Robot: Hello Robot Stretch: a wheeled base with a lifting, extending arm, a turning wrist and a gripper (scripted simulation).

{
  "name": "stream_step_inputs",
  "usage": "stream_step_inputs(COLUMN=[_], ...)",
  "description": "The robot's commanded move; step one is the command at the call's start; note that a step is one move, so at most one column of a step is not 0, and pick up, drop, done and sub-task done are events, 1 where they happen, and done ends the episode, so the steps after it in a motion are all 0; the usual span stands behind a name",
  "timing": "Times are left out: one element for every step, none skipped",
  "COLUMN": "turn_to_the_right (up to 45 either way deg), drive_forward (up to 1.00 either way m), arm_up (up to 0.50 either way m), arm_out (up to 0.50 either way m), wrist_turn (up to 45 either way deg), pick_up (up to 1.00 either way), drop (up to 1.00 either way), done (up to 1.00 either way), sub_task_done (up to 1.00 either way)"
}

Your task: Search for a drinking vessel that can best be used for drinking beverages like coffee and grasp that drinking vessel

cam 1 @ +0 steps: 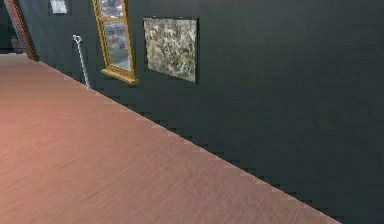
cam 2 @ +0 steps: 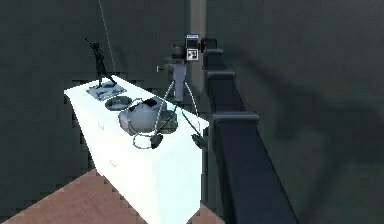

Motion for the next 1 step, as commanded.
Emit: stream_step_inputs(turn_to_the_right=[0.0], drive_forward=[0.00], arm_up=[0.00], arm_out=[0.00], wrist_turn=[45.0], pick_up=[0.00], drop=[0.00], done=[0.00], sub_task_done=[0.00])
